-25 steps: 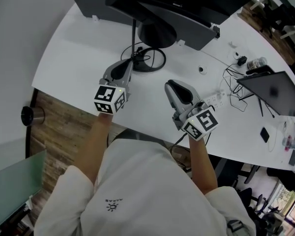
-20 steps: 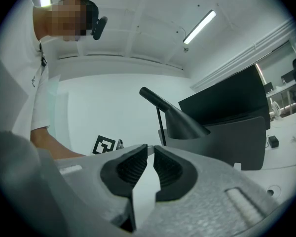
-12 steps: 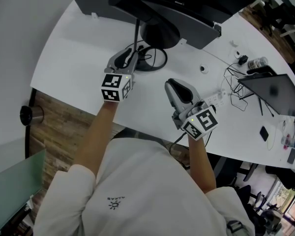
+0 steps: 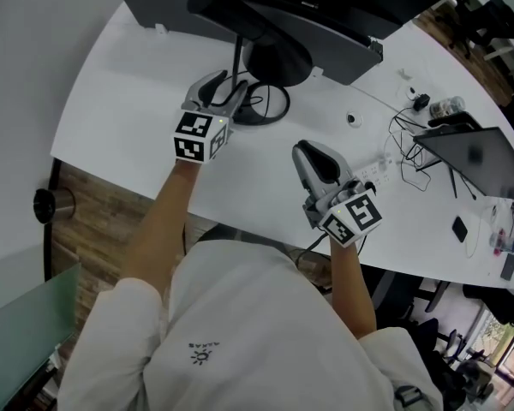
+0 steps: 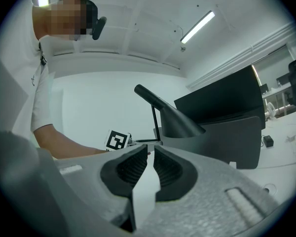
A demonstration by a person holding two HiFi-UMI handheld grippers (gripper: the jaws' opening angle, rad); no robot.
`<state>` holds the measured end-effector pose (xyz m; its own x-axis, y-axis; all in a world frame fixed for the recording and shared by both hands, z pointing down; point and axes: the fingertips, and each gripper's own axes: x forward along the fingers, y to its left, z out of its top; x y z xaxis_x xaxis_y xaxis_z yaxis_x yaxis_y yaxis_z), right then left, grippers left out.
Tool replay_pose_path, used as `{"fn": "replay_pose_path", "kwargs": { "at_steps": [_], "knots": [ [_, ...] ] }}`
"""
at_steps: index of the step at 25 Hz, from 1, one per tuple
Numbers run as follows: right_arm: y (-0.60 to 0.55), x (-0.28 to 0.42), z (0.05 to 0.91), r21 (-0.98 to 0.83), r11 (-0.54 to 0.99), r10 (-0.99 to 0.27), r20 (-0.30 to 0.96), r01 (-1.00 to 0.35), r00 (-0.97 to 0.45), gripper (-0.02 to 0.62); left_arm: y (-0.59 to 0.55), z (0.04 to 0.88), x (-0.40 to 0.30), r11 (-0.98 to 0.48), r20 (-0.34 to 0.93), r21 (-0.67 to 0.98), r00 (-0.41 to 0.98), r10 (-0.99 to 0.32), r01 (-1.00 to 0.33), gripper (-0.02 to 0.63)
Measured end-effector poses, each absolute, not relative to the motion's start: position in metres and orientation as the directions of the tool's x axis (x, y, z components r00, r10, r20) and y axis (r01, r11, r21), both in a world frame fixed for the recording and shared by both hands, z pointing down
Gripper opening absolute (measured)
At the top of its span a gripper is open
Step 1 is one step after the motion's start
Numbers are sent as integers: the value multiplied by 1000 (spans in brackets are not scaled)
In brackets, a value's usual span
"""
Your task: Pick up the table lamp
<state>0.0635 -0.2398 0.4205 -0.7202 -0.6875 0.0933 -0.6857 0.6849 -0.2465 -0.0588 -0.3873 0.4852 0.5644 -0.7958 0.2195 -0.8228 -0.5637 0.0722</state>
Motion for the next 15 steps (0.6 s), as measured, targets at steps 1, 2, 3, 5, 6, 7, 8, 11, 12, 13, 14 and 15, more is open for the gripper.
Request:
{"fn": "replay_pose_path", "kwargs": {
  "at_steps": [1, 2, 3, 5, 6, 7, 8, 11, 12, 13, 14, 15],
  "knots": [
    [-240, 64, 421, -247, 683, -689, 95, -687, -719, 41, -389, 486, -58, -572, 222, 68, 571, -790, -818, 187],
    [-240, 63, 422, -247, 682, -689, 97, -688, -718, 41, -390, 486, -57, -579, 226, 62, 576, -785, -813, 199],
    [-240, 63, 422, -248, 681, -690, 98, -689, -717, 41, -392, 487, -56, -584, 229, 57, 580, -782, -810, 203],
    [-241, 63, 423, -251, 678, -691, 102, -691, -715, 41, -394, 489, -54, -590, 234, 53, 584, -777, -806, 208],
    [-241, 64, 423, -252, 676, -692, 103, -692, -714, 41, -395, 490, -53, -592, 234, 53, 586, -776, -804, 207],
    [-242, 65, 424, -254, 674, -694, 105, -694, -712, 41, -396, 490, -53, -592, 233, 53, 587, -776, -804, 199],
    [-242, 66, 424, -255, 672, -695, 106, -695, -711, 41, -397, 490, -53, -592, 232, 53, 586, -776, -804, 186],
    [-245, 68, 426, -255, 666, -700, 110, -701, -705, 41, -400, 490, -53, -595, 229, 51, 589, -775, -802, 165],
    [-245, 68, 427, -256, 664, -701, 111, -702, -704, 41, -401, 491, -52, -598, 230, 48, 591, -773, -800, 157],
    [-246, 69, 427, -256, 663, -702, 113, -703, -703, 41, -402, 491, -51, -600, 231, 45, 593, -771, -798, 155],
    [-246, 69, 428, -256, 662, -702, 115, -704, -703, 41, -403, 490, -50, -603, 231, 42, 595, -770, -797, 152],
    [-246, 69, 428, -256, 662, -702, 116, -704, -702, 41, -404, 490, -49, -604, 229, 42, 596, -769, -796, 136]
  ]
}}
